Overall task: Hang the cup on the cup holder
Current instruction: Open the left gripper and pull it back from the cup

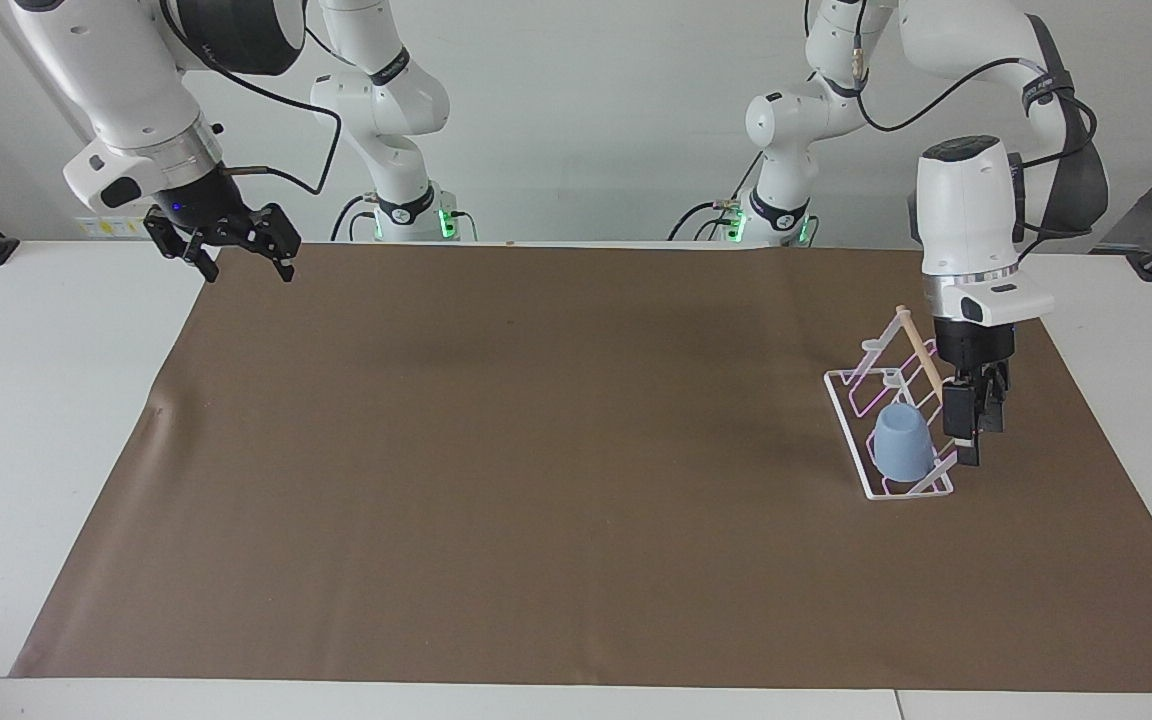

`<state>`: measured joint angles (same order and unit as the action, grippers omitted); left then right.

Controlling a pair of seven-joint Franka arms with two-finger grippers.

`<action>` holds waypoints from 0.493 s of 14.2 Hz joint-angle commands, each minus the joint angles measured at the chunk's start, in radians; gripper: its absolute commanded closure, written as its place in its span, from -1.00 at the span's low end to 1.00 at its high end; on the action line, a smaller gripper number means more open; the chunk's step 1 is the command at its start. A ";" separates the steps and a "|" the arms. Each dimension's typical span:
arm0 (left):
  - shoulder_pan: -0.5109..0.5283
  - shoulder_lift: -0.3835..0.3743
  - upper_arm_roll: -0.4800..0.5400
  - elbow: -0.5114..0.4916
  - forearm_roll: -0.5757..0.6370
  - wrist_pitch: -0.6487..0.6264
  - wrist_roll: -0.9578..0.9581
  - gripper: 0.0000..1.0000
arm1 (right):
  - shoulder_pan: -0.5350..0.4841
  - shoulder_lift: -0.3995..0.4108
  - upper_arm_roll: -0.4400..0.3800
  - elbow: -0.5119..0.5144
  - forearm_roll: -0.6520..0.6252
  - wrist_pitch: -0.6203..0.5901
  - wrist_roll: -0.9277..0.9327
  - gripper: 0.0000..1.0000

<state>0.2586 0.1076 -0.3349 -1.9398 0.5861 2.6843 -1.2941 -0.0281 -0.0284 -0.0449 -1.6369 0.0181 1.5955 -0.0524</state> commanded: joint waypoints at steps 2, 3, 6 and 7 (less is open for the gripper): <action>-0.006 0.018 -0.021 0.050 -0.041 -0.096 0.089 -1.00 | 0.002 -0.010 -0.003 -0.015 -0.007 0.012 -0.023 -1.00; -0.003 0.018 -0.021 0.054 -0.052 -0.128 0.158 -1.00 | 0.003 -0.010 -0.003 -0.015 -0.009 0.012 -0.023 -1.00; -0.004 0.014 -0.021 0.116 -0.205 -0.260 0.390 -1.00 | 0.003 -0.010 -0.003 -0.015 -0.009 0.012 -0.023 -1.00; 0.002 0.006 -0.021 0.130 -0.238 -0.312 0.479 -1.00 | 0.004 -0.010 -0.003 -0.015 -0.009 0.012 -0.023 -1.00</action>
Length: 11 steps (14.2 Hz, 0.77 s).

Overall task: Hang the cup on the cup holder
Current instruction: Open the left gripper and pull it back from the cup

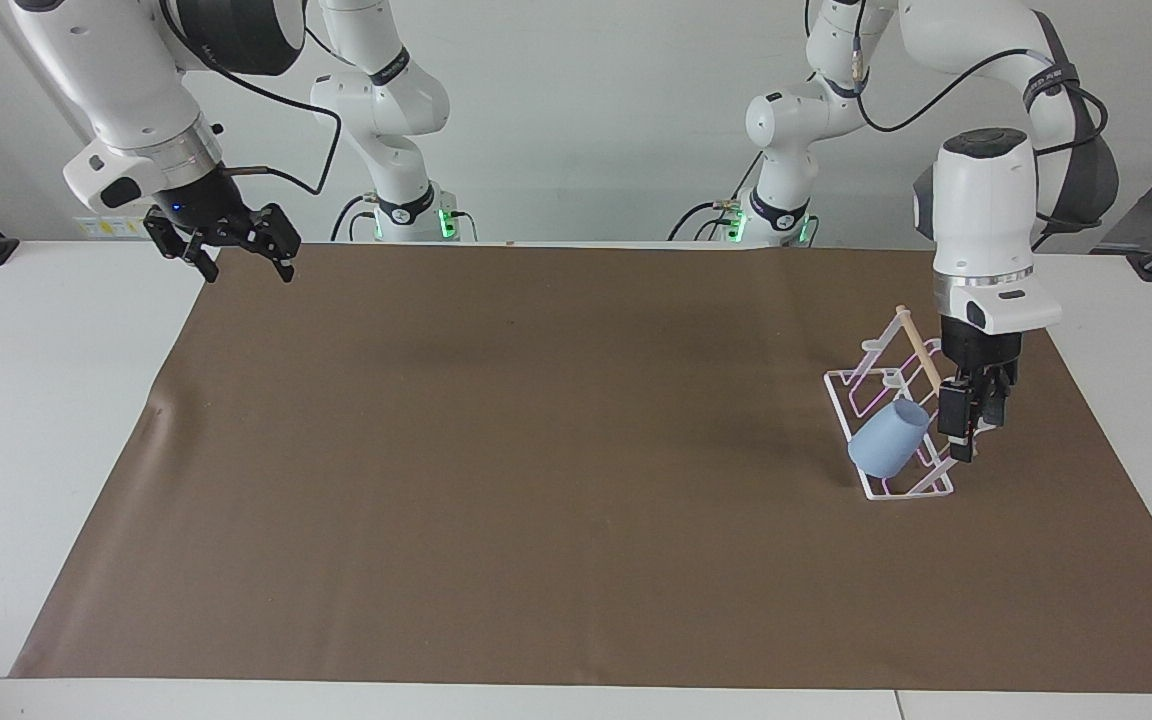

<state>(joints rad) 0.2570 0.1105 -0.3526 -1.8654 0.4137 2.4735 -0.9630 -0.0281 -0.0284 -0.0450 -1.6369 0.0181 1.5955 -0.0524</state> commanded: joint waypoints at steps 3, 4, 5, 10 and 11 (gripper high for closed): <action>0.013 -0.038 0.007 0.089 -0.218 -0.247 0.404 -1.00 | 0.002 -0.010 -0.003 -0.015 -0.009 0.012 -0.023 -1.00; 0.013 -0.046 0.012 0.107 -0.246 -0.305 0.464 -1.00 | 0.003 -0.010 -0.003 -0.015 -0.009 0.012 -0.023 -1.00; 0.022 -0.048 0.011 0.127 -0.268 -0.374 0.521 -1.00 | 0.002 -0.010 -0.003 -0.015 -0.009 0.012 -0.023 -1.00; 0.018 -0.057 -0.002 0.238 -0.308 -0.674 0.752 -1.00 | 0.002 -0.010 -0.003 -0.015 -0.009 0.012 -0.023 -1.00; 0.016 -0.067 -0.002 0.256 -0.314 -0.738 0.782 -1.00 | 0.003 -0.010 -0.003 -0.015 -0.009 0.012 -0.023 -1.00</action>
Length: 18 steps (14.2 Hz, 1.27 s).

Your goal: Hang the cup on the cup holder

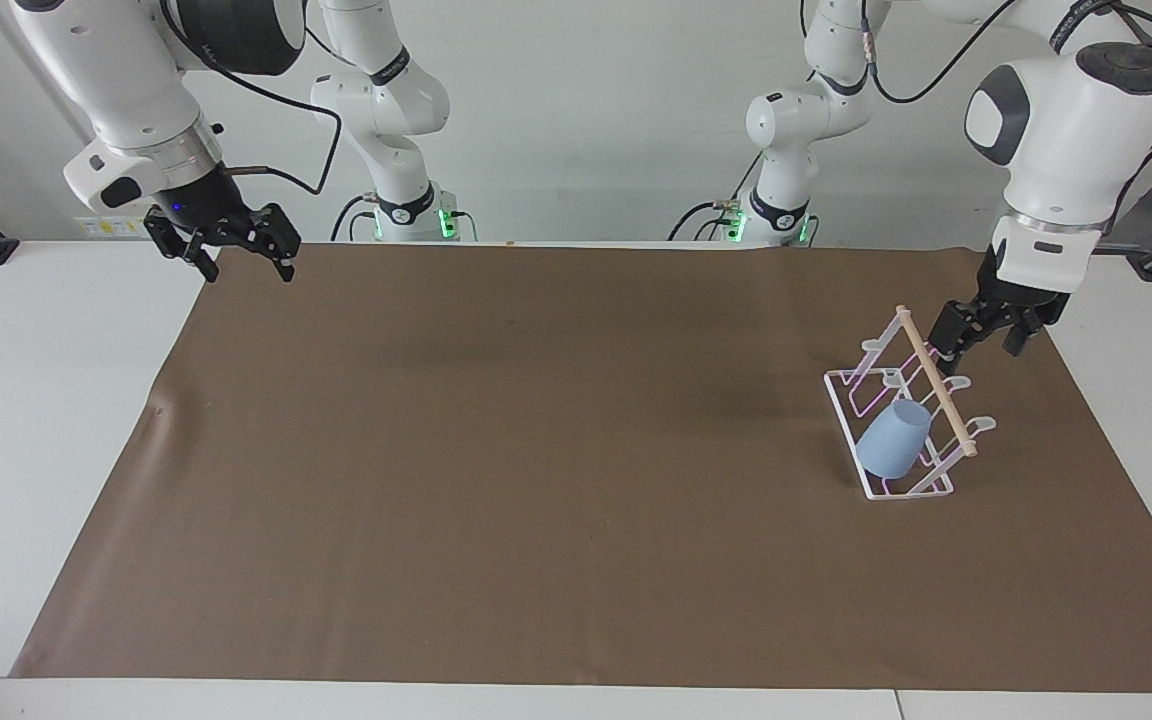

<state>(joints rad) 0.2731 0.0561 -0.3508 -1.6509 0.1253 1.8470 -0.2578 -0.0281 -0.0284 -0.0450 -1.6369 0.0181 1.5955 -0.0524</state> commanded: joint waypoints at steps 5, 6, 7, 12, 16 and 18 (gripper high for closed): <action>-0.006 -0.079 -0.002 0.000 -0.064 -0.215 0.166 -1.00 | 0.004 -0.010 -0.003 -0.015 -0.009 0.012 -0.023 -1.00; -0.006 -0.081 -0.004 0.003 -0.069 -0.221 0.166 -1.00 | 0.004 -0.010 -0.003 -0.015 -0.009 0.012 -0.023 -1.00; -0.006 -0.094 -0.005 0.005 -0.069 -0.235 0.169 -1.00 | 0.002 -0.010 -0.003 -0.015 -0.009 0.012 -0.023 -1.00; -0.009 -0.139 0.009 0.002 -0.124 -0.244 0.173 -1.00 | 0.002 -0.010 -0.003 -0.015 -0.009 0.012 -0.023 -1.00; -0.255 -0.153 0.284 -0.003 -0.122 -0.267 0.288 -1.00 | 0.002 -0.010 -0.003 -0.015 -0.009 0.012 -0.023 -1.00; -0.290 -0.163 0.303 -0.027 -0.122 -0.272 0.293 -1.00 | 0.002 -0.010 -0.003 -0.015 -0.009 0.012 -0.023 -1.00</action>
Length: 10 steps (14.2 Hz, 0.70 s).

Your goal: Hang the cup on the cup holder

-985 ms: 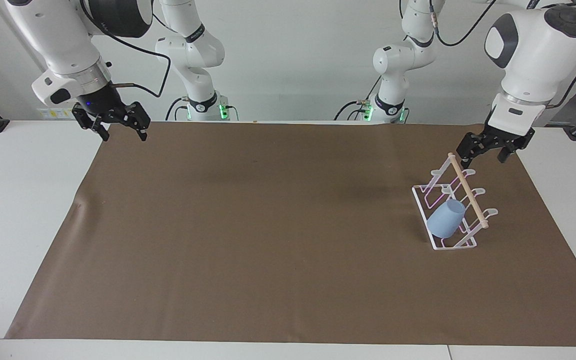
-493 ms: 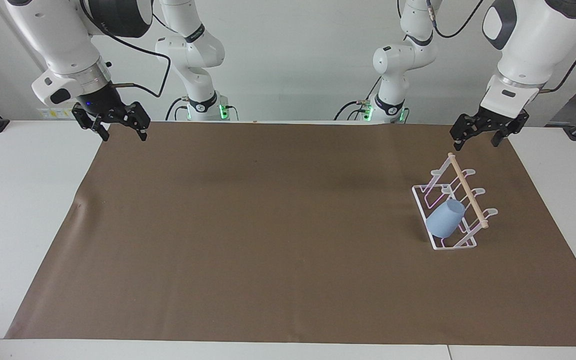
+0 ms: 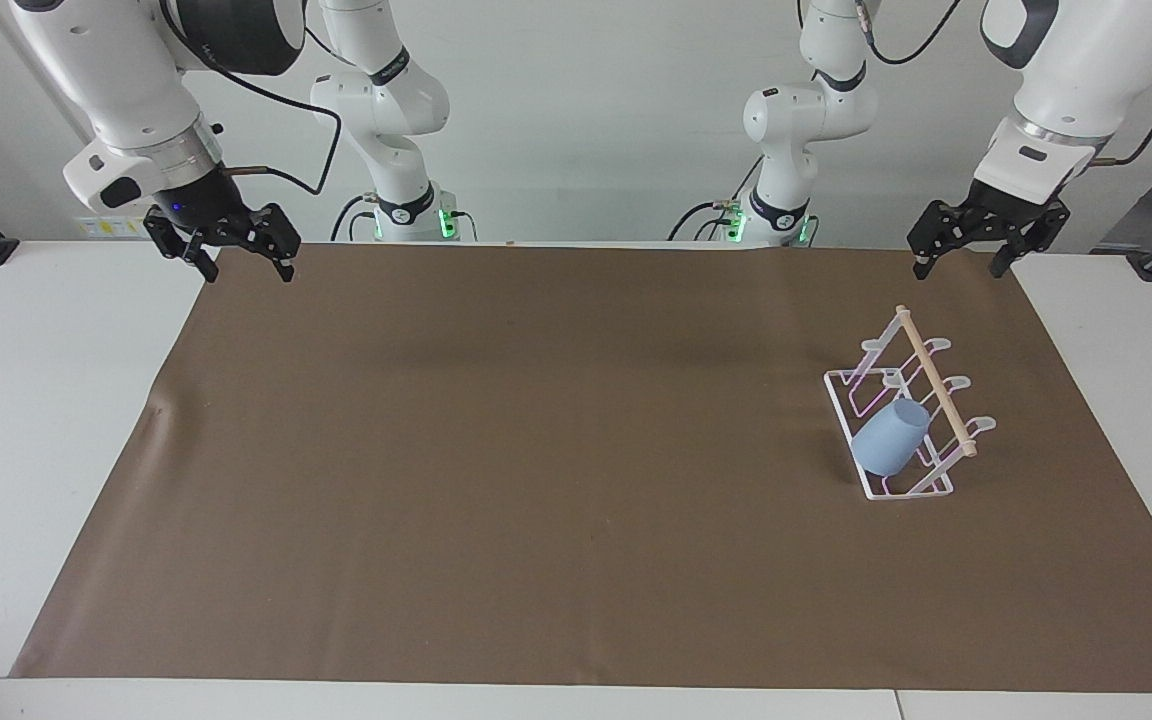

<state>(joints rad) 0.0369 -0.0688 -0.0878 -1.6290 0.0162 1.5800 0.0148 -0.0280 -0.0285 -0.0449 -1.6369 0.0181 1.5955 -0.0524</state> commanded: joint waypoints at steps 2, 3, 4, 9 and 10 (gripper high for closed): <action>-0.054 -0.040 0.049 -0.043 -0.015 0.002 0.024 -1.00 | 0.002 -0.010 -0.003 -0.015 -0.009 0.012 -0.023 -1.00; -0.054 -0.040 0.048 -0.041 -0.013 -0.008 0.030 -1.00 | 0.002 -0.010 -0.003 -0.015 -0.009 0.012 -0.023 -1.00; -0.049 -0.040 0.039 -0.038 -0.012 -0.017 0.033 -1.00 | 0.003 -0.010 -0.003 -0.015 -0.007 0.012 -0.023 -1.00; -0.052 -0.037 -0.007 -0.023 -0.030 -0.041 0.022 -1.00 | 0.003 -0.010 -0.003 -0.015 -0.009 0.012 -0.023 -1.00; -0.049 -0.036 -0.009 -0.015 -0.033 -0.057 0.022 -1.00 | 0.004 -0.010 -0.003 -0.015 -0.009 0.012 -0.023 -1.00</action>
<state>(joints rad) -0.0031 -0.0849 -0.1045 -1.6402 0.0035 1.5541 0.0339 -0.0281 -0.0284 -0.0450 -1.6369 0.0181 1.5955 -0.0524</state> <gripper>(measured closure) 0.000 0.000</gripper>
